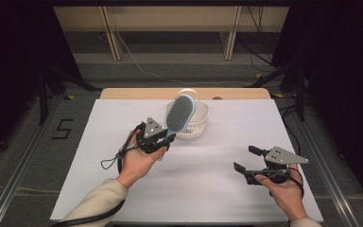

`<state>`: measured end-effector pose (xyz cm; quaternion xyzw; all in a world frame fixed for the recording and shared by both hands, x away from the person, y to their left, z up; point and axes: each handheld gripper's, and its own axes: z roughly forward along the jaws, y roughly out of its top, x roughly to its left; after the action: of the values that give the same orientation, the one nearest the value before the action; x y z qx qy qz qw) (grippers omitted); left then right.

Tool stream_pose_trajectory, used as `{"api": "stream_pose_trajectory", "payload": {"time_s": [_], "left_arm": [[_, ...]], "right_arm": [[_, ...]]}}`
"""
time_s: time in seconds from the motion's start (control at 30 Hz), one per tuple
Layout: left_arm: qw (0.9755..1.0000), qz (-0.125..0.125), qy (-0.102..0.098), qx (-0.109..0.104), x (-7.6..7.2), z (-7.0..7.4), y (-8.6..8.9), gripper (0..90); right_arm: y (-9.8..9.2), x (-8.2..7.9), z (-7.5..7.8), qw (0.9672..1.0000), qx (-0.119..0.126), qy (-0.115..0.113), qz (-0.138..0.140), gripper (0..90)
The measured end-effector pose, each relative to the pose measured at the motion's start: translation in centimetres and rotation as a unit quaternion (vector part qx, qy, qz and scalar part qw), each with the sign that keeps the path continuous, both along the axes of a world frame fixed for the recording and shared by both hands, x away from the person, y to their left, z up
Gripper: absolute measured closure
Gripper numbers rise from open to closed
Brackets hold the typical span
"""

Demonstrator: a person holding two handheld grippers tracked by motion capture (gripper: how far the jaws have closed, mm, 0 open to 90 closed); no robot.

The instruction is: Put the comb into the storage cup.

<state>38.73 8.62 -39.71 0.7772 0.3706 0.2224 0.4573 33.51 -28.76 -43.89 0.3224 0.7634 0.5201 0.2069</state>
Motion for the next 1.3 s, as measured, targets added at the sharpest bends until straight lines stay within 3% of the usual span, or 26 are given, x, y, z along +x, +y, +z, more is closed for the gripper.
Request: {"api": "stream_pose_trajectory", "payload": {"time_s": [1.3], "left_arm": [[0.9996, 0.012, -0.021, -0.017, 0.3, 1.2, 0.7, 69.8]], "right_arm": [[0.1, 0.1, -0.1, 1.0, 0.0, 0.001, 0.002, 15.5]]}}
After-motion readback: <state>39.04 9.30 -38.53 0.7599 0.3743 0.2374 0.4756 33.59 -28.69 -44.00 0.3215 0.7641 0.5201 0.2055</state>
